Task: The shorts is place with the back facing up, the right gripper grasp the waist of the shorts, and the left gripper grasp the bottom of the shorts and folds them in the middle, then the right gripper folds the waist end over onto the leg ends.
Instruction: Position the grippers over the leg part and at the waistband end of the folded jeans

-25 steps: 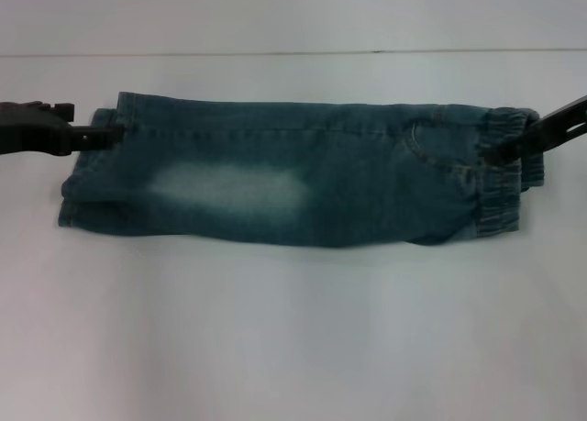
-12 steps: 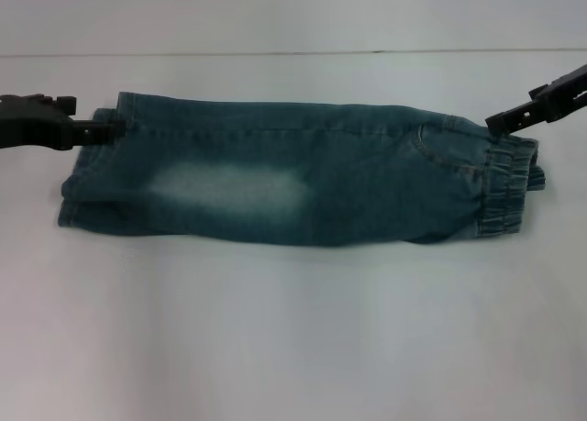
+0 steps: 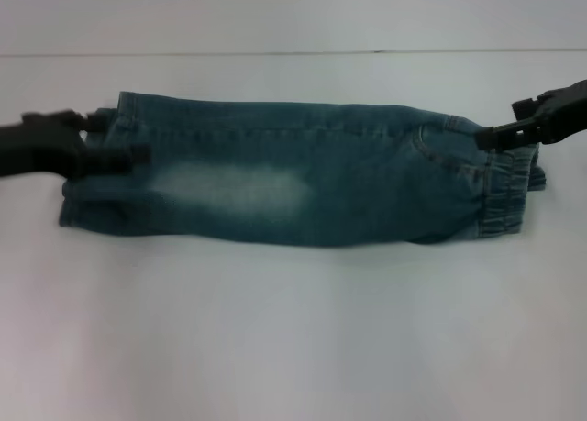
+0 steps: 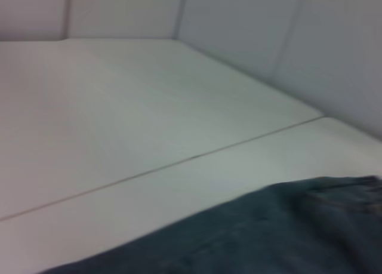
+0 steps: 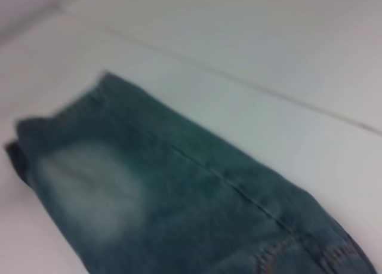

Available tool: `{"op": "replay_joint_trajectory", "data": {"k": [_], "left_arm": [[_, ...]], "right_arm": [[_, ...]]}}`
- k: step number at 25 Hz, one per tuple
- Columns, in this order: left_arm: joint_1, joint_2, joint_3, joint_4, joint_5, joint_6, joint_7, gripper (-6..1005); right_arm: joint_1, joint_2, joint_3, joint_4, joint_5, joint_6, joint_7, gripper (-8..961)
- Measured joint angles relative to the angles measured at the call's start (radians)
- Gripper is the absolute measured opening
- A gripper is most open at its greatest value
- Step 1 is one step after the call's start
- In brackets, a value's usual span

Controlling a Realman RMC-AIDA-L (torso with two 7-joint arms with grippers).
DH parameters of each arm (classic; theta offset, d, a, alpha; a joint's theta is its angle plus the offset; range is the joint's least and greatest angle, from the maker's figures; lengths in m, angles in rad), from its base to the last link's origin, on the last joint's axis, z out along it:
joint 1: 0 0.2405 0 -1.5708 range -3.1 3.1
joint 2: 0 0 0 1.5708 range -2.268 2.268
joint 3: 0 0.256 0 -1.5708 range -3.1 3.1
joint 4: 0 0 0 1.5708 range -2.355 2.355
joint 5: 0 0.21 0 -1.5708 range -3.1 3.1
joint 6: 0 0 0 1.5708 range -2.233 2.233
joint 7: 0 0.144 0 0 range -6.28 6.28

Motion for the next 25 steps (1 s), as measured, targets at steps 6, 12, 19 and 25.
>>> {"op": "replay_joint_trajectory", "data": {"k": [6,12,19,25], "left_arm": [[0.024,0.013,-0.126,-0.084,-0.028,0.211,0.158,922],[0.04,0.022,-0.154,-0.106,-0.02,0.303,0.19,922],[0.04,0.022,-0.134,-0.108,0.004,0.381,0.197,922],[0.026,0.024,-0.108,-0.103,0.048,0.448,0.192,922]], "right_arm": [[-0.155,0.02,0.031,-0.01,0.268,0.0,-0.199,925],[-0.313,0.052,0.107,0.08,0.539,0.011,-0.512,925],[-0.396,0.048,0.132,0.225,0.618,0.005,-0.708,925],[-0.407,0.045,0.144,0.314,0.567,0.035,-0.843,926]]}}
